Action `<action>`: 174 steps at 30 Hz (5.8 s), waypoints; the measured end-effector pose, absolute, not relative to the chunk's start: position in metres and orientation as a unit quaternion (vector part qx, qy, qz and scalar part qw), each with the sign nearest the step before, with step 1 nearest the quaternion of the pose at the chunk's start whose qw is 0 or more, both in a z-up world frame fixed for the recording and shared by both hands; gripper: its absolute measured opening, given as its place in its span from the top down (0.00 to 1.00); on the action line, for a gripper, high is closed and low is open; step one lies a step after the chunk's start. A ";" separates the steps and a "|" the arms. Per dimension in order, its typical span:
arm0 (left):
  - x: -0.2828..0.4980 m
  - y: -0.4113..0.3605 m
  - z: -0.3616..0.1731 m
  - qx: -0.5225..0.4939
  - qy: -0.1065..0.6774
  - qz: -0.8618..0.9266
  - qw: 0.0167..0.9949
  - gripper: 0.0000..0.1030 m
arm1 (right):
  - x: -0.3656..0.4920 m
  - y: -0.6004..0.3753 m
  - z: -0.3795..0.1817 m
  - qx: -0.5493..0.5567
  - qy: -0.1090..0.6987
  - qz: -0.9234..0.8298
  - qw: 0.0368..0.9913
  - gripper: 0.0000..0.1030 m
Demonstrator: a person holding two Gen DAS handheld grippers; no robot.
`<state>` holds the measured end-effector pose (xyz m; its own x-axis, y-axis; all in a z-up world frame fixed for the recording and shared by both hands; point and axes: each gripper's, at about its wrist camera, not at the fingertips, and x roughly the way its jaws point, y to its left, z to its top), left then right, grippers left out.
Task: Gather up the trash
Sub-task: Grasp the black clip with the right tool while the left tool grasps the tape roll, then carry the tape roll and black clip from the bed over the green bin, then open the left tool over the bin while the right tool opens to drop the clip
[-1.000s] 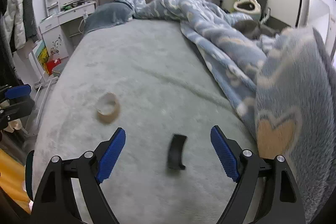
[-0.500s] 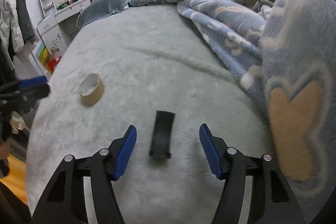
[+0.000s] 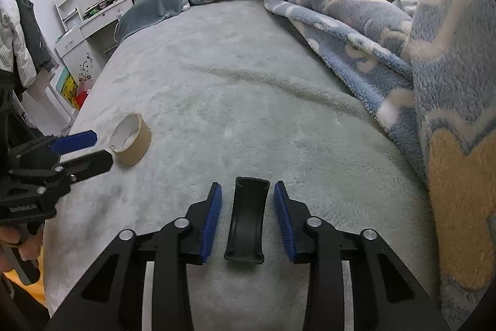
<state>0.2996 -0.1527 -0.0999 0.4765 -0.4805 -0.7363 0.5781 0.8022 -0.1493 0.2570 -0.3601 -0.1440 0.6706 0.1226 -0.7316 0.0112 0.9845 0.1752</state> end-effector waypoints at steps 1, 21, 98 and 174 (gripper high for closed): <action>0.301 -0.154 -0.102 0.061 0.411 -0.307 0.856 0.32 | 0.258 -0.361 -0.144 0.085 0.406 0.032 0.909 0.74; 0.316 -0.180 -0.117 0.055 0.426 -0.264 0.863 0.46 | 0.250 -0.374 -0.134 0.105 0.381 0.067 0.916 0.81; 0.183 0.089 -0.104 0.041 0.467 -0.107 0.877 0.53 | 0.218 -0.113 -0.024 0.084 0.336 0.255 0.903 0.81; 0.070 0.187 -0.029 -0.011 0.304 -0.006 0.953 0.04 | 0.194 0.045 -0.183 -0.083 0.561 0.301 0.767 0.45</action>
<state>0.0697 0.1871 -0.0293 0.8154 -0.0171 -0.5786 0.0041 0.9997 -0.0237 0.1941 0.0454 -0.1834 0.1893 0.3677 -0.9105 -0.5546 0.8052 0.2098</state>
